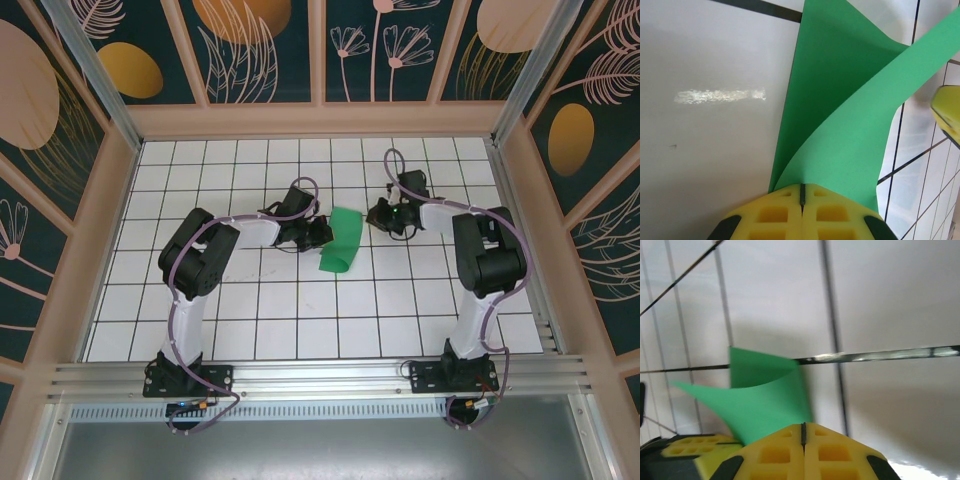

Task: Fold a paper plane with a square sheet of paper (pick it up from the middle)
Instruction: Fold the square sheet of paper in half at the center of the table.

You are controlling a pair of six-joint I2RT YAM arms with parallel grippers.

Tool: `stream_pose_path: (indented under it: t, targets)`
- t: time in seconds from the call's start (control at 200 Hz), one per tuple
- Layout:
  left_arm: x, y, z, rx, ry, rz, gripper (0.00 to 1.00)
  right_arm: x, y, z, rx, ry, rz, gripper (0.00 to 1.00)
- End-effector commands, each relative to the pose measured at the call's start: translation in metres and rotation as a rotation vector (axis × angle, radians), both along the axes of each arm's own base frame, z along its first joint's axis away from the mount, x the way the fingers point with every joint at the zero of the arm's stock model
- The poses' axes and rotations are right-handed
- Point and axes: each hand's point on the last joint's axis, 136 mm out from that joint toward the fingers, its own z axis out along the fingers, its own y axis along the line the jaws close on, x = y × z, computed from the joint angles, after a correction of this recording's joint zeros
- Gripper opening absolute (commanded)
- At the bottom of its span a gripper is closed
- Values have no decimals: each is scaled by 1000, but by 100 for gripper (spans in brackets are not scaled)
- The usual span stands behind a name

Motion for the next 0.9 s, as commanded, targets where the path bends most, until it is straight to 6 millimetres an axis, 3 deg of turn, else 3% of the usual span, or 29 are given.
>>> stream_pose_path:
  t: [0.0,0.16,0.265,0.615,0.781,0.891]
  targets:
    - [-57,73,-102,354,248,66,2,0,28,18,26,-48,64,5]
    - [-57,73,-101,353,247,65,2,-1,42,-3,35,3,94,4]
    - [-58,74,-102,355,250,64,2,4,40,-13,15,15,87,4]
    - [-64,77,-104,358,257,63,1,38,-18,-42,-73,80,-134,3]
    - [-63,76,-104,354,256,64,1,53,-37,-29,-89,56,-234,3]
    - [-61,75,-102,350,250,64,1,56,-28,5,-41,-20,-206,3]
